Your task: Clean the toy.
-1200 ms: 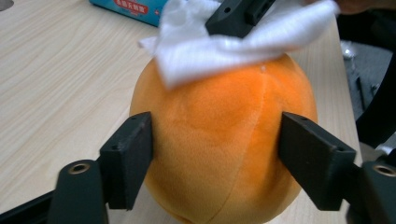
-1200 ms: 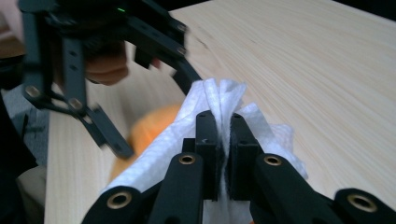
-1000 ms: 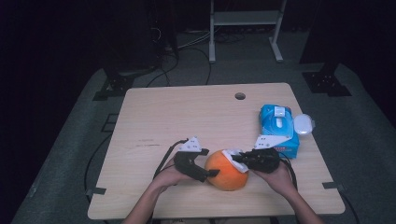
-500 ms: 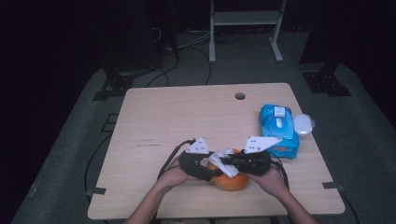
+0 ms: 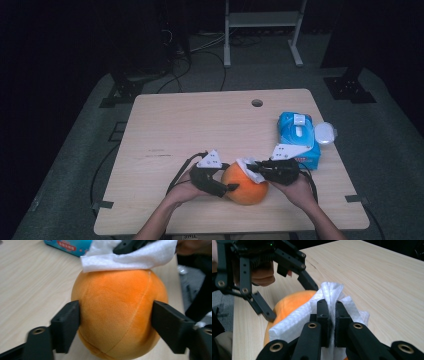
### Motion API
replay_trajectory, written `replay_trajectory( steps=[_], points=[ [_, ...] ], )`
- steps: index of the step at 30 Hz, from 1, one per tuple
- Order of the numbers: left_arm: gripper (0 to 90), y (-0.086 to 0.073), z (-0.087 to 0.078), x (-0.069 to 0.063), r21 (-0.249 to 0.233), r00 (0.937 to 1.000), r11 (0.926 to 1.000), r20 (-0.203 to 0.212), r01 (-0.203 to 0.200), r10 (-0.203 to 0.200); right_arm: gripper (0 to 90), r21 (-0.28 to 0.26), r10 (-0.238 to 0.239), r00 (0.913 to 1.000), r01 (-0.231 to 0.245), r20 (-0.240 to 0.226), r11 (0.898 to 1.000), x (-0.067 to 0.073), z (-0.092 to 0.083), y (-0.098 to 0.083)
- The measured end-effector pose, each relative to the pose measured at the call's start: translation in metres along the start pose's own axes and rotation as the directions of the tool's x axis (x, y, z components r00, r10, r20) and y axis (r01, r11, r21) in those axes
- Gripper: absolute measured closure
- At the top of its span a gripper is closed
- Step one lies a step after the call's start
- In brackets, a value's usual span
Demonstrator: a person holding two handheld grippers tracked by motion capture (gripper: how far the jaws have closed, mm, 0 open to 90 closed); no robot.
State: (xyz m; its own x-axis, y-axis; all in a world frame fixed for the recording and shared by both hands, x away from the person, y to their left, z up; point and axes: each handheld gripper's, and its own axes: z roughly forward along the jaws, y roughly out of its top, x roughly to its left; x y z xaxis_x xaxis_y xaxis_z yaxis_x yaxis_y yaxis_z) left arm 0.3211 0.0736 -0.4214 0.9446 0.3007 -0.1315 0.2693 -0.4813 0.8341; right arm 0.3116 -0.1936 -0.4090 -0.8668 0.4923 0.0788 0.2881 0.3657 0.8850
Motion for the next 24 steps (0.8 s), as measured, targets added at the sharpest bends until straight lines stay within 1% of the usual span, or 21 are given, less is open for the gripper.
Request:
replay_trajectory(
  steps=[2,3,5,6,8,9,10,11,13,15,18,21,23,24],
  points=[
    [17.3,0.002,-0.001,0.002,-0.016,0.9997,0.9996,0.007,0.025,-0.025,84.3,-0.018,0.021,0.9998,-0.021,-0.008,1.0,0.001,-0.002,-0.004],
    [14.4,0.003,-0.001,0.004,-0.022,0.999,0.9988,0.009,0.045,-0.045,84.3,-0.023,0.02,0.9997,-0.021,-0.014,1.0,0.003,-0.003,-0.005],
    [10.7,0.005,-0.001,0.007,-0.029,0.9978,0.9974,0.008,0.066,-0.065,84.3,-0.029,0.018,0.9996,-0.019,-0.02,0.999,0.007,-0.002,-0.007],
    [9.6,0.005,0.0,0.008,-0.027,0.997,0.9967,0.01,0.077,-0.077,84.3,-0.03,0.016,0.9996,-0.016,-0.023,0.999,0.009,-0.002,-0.008],
    [8.8,0.003,0.005,0.009,-0.003,0.9957,0.9962,0.031,0.087,-0.087,84.3,-0.028,0.007,0.9997,-0.008,-0.023,1.0,0.011,-0.002,-0.008],
    [8.9,0.002,0.008,0.008,0.01,0.9956,0.9963,0.038,0.086,-0.086,84.3,-0.029,0.006,0.9997,-0.007,-0.024,1.0,0.012,-0.002,-0.008],
    [9.5,0.001,0.009,0.008,0.017,0.9953,0.9965,0.051,0.081,-0.082,84.3,-0.029,0.004,0.9996,-0.005,-0.029,1.0,0.012,-0.002,-0.009],
    [13.2,0.0,0.01,0.007,0.011,0.995,0.9972,0.066,0.074,-0.075,84.3,-0.027,0.003,0.9995,-0.004,-0.032,1.0,0.012,-0.002,-0.009],
    [21.1,0.0,0.009,0.005,0.011,0.9979,0.999,0.048,0.042,-0.043,84.3,-0.027,-0.001,0.9996,0.0,-0.027,1.0,0.014,-0.003,-0.008],
    [26.0,0.003,0.007,0.002,0.015,0.9993,0.9997,0.031,0.021,-0.021,84.3,-0.031,-0.012,0.9996,0.011,-0.026,0.999,0.017,-0.003,-0.005],
    [27.9,0.007,0.007,-0.002,0.023,0.9999,0.9997,0.012,-0.006,0.006,84.3,-0.037,-0.04,0.9982,0.039,-0.045,0.999,0.025,0.001,0.003],
    [28.6,0.009,0.008,-0.007,0.031,0.9993,0.9988,-0.003,-0.038,0.038,84.2,-0.032,-0.08,0.9945,0.078,-0.068,0.996,0.034,0.009,0.011],
    [29.5,0.01,0.007,-0.009,0.037,0.9983,0.9978,-0.015,-0.056,0.056,84.2,-0.022,-0.104,0.9925,0.103,-0.064,0.994,0.036,0.014,0.015],
    [30.0,0.009,0.006,-0.009,0.033,0.9981,0.9977,-0.018,-0.058,0.059,84.2,-0.018,-0.111,0.992,0.11,-0.06,0.994,0.035,0.014,0.016]
  ],
)
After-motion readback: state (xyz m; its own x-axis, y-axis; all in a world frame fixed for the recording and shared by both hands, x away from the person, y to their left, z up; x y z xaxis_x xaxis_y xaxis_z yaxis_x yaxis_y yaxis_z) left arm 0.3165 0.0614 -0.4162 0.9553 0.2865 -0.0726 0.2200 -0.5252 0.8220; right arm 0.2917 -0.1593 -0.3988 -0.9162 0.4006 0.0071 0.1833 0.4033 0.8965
